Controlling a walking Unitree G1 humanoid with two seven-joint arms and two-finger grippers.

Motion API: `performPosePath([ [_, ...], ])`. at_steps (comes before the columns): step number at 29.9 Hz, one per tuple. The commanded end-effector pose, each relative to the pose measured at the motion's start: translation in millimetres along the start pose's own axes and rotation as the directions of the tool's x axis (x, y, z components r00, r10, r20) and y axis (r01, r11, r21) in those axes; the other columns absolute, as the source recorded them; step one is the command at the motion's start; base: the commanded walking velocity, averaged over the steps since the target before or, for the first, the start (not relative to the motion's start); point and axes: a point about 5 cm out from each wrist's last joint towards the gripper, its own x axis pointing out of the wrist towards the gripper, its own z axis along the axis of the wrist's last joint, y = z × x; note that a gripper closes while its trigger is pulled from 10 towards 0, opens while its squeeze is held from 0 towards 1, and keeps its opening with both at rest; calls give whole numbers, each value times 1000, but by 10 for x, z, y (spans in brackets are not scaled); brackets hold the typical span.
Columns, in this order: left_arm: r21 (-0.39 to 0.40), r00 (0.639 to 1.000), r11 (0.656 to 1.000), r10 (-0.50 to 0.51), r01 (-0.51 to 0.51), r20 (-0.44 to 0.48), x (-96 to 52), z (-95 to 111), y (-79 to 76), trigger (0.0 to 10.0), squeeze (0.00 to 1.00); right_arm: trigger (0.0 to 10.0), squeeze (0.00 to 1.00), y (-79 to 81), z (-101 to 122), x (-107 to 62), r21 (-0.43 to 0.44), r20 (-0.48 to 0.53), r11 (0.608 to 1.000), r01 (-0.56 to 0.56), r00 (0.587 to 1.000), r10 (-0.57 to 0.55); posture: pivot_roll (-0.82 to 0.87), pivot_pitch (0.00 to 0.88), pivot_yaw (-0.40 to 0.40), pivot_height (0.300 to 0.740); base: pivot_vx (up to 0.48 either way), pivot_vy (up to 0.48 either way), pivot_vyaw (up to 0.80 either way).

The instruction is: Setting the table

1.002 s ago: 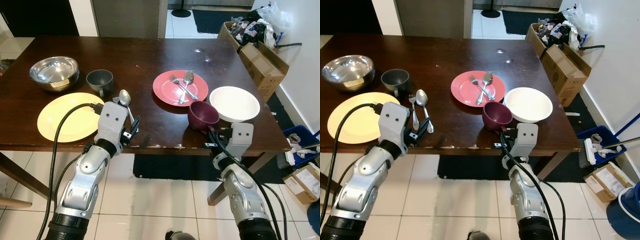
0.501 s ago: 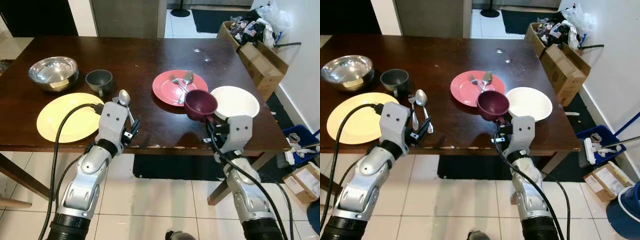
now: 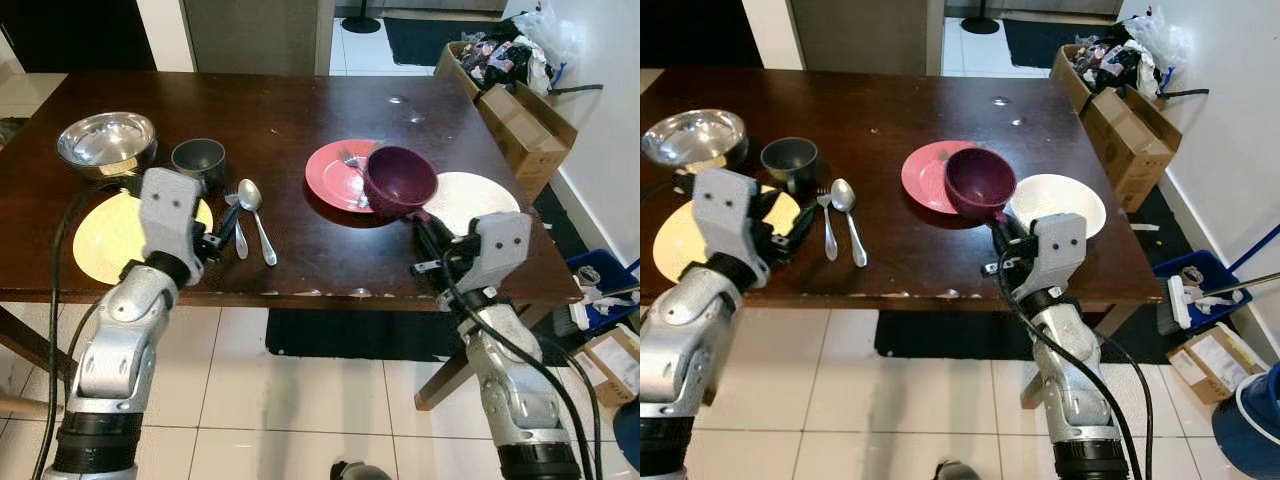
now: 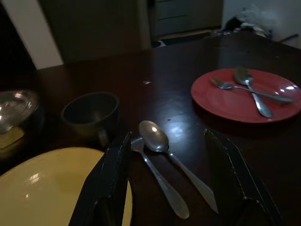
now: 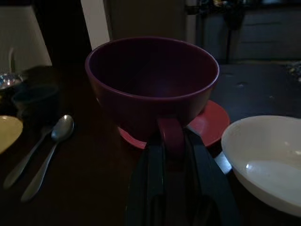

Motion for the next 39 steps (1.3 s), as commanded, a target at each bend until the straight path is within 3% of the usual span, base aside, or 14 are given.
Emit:
performPosePath([
  [1,-10,1000,1000,11,-11,-25,-29,-58,-12,10000,0,10000,0,0,35,14,12,12,1000,12,1000,-13,-127,29,37,740,0,0,0],
  [7,-12,999,1000,-1,1,-34,-53,-88,-81,10000,0,10000,0,129,38,47,94,6,995,-18,1000,17,-121,18,29,740,0,0,0],
  [24,-4,998,1000,-6,6,-65,-71,-132,-110,10000,0,10000,0,128,86,75,173,15,985,29,999,-32,-114,13,34,740,0,0,0],
  [39,-12,998,1000,-8,7,-69,-87,-145,-149,10000,0,10000,0,133,61,76,167,-5,986,22,1000,-22,-111,12,33,740,0,0,0],
])
